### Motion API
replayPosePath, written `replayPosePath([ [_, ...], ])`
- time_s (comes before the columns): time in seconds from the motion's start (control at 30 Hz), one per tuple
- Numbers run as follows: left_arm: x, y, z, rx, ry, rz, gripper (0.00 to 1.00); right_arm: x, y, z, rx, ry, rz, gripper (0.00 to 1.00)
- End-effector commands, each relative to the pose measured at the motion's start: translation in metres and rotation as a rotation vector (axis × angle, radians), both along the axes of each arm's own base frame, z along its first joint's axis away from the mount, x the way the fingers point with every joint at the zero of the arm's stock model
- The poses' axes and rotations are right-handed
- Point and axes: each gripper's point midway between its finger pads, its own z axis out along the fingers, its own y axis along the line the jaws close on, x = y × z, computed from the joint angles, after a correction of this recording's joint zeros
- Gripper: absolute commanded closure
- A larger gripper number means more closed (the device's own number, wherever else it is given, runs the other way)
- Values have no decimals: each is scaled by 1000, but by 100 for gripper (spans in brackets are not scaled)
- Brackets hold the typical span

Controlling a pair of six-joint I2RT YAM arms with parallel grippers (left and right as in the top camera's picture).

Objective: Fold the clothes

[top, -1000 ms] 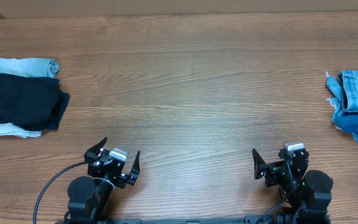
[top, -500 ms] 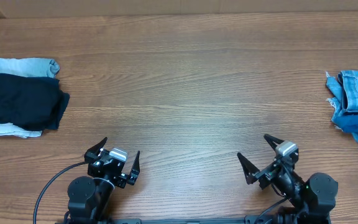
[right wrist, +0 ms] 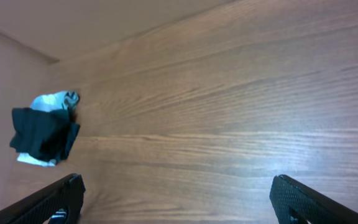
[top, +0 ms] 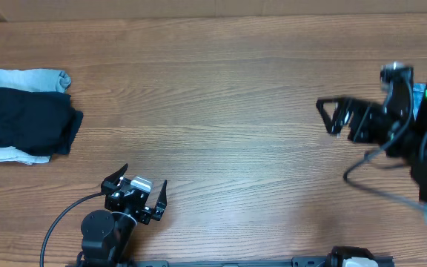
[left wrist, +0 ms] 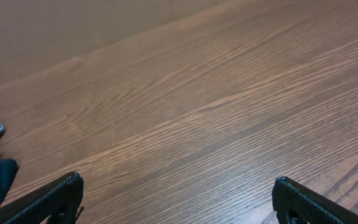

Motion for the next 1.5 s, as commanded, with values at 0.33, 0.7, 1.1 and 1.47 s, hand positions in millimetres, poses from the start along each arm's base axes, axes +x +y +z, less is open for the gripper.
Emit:
replayPosePath([
  [0.33, 1, 2, -1, -20, 5, 21, 0, 45, -204, -100, 8, 492, -888, 0],
  [0.7, 1, 2, -1, -20, 5, 21, 0, 15, -268, -203, 96, 763, -1120, 0],
  [1.1, 1, 2, -1, -20, 5, 21, 0, -10, -330, -247, 78, 765, -1388, 0],
  [1.47, 1, 2, -1, -20, 5, 21, 0, -31, -361, -292, 150, 832, -1510, 70],
])
